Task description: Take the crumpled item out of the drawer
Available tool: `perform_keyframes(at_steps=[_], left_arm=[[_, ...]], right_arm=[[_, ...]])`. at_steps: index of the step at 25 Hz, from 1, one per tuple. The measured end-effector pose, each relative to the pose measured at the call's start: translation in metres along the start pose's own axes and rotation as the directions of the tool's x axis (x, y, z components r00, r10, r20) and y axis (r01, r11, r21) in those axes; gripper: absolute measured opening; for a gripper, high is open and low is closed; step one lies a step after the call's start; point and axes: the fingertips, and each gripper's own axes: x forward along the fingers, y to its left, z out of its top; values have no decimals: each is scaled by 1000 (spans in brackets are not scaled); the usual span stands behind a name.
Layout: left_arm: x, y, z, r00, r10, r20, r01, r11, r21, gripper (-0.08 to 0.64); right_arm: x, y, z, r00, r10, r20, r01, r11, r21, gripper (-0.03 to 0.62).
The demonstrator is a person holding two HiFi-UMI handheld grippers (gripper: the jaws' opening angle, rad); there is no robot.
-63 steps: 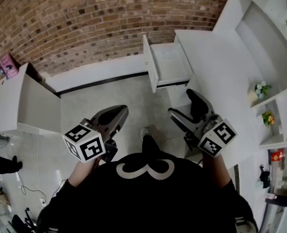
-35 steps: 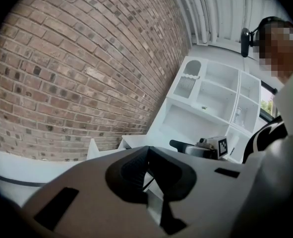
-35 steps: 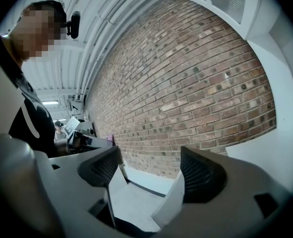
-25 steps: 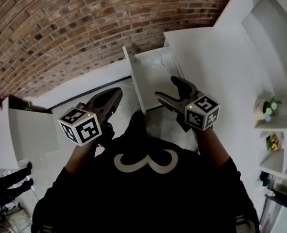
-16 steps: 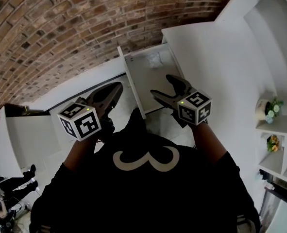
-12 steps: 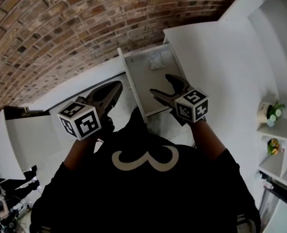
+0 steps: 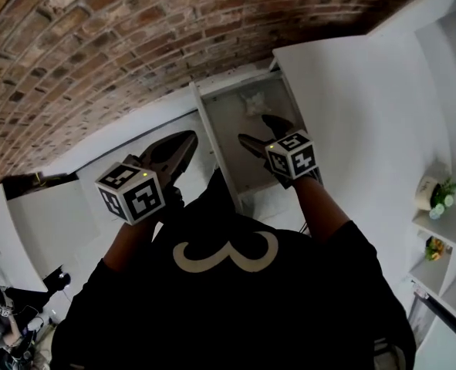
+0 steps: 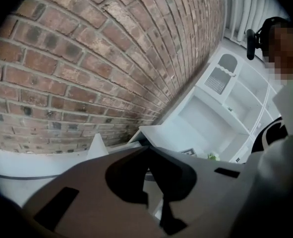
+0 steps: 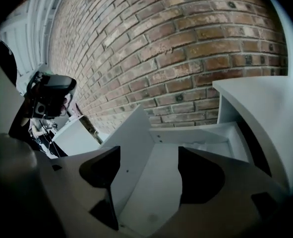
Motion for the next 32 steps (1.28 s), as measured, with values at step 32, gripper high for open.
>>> perform_keyframes(at_steps=[32], left_arm=[[25, 80, -2, 992, 92, -82, -99, 991, -88, 2]], right_arm=[[108, -115, -64, 934, -232, -272, 230, 972, -39, 182]])
